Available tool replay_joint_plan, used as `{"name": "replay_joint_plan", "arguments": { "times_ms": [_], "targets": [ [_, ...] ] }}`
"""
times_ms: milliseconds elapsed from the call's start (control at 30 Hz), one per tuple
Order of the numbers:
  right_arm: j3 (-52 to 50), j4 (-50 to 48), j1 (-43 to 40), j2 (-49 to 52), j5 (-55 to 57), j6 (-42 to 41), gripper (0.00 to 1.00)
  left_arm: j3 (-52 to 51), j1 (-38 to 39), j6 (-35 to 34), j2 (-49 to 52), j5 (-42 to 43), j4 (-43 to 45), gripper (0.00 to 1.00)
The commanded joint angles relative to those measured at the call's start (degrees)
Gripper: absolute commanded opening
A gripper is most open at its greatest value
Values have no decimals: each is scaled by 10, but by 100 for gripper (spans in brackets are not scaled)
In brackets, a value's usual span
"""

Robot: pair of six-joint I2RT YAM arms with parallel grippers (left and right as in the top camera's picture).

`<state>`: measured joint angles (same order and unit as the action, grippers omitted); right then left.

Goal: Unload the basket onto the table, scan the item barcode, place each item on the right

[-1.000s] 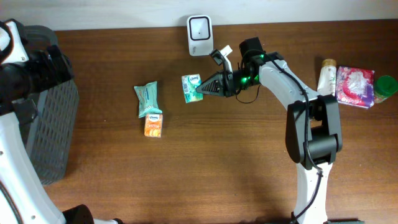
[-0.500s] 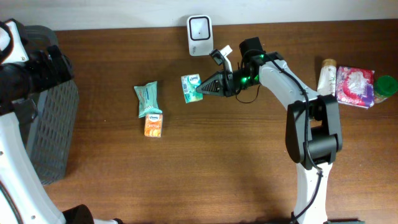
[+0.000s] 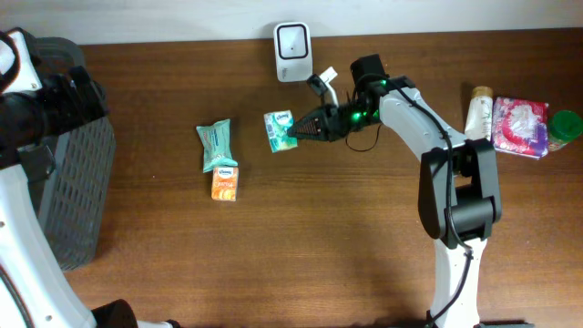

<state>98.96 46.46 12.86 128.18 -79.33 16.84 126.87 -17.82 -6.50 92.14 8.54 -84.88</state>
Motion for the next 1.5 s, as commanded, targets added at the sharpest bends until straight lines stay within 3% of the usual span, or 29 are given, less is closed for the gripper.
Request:
{"name": "replay_joint_plan", "arguments": {
  "times_ms": [0, 167, 233, 300, 433, 533, 700, 933, 1000, 1067, 1133, 1200, 1233, 1300, 1367, 1400, 1467],
  "targets": [
    [38, 3, 11, -12, 276, -154, 4, 6, -2, -3, -7, 0, -1, 99],
    [154, 30, 23, -12, 680, -207, 4, 6, -2, -3, -7, 0, -1, 99],
    [155, -45, 35, -12, 810, -155, 4, 6, -2, -3, -7, 0, -1, 99],
    [155, -136, 48, -10, 872, -81, 4, 6, -2, -3, -7, 0, -1, 99],
    [155, -350, 64, -1, 892, -52, 4, 6, -2, -3, -7, 0, -1, 99],
    [155, -414, 72, 15, 890, -50, 4, 6, -2, -3, -7, 0, -1, 99],
    [155, -442, 90, 72, 890, 194, 4, 6, -2, -3, -7, 0, -1, 99],
    [155, -425, 93, 86, 891, 193, 4, 6, -2, -3, -7, 0, -1, 99],
    [157, -423, 92, 83, 900, 111, 4, 6, -2, -3, -7, 0, -1, 99],
    [184, -389, 84, 76, 910, 37, 4, 6, -2, -3, -7, 0, -1, 99],
    [258, -288, 58, 74, 910, -35, 4, 6, -2, -3, -7, 0, -1, 99],
    [366, -96, -5, 74, 910, -130, 4, 6, -2, -3, -7, 0, -1, 99],
    [414, 51, -62, 74, 910, -140, 4, 6, -2, -3, -7, 0, -1, 99],
    [419, 149, -114, 74, 909, -141, 4, 6, -2, -3, -7, 0, -1, 99],
    [414, 224, -174, 74, 783, -148, 4, 6, -2, -3, -7, 0, -1, 99],
    [414, 232, -184, 74, 725, -148, 8, 6, -2, -3, -7, 0, -1, 99],
    [414, 225, -189, 74, 595, -148, 36, 6, -2, -3, -7, 0, -1, 99]
  ]
}}
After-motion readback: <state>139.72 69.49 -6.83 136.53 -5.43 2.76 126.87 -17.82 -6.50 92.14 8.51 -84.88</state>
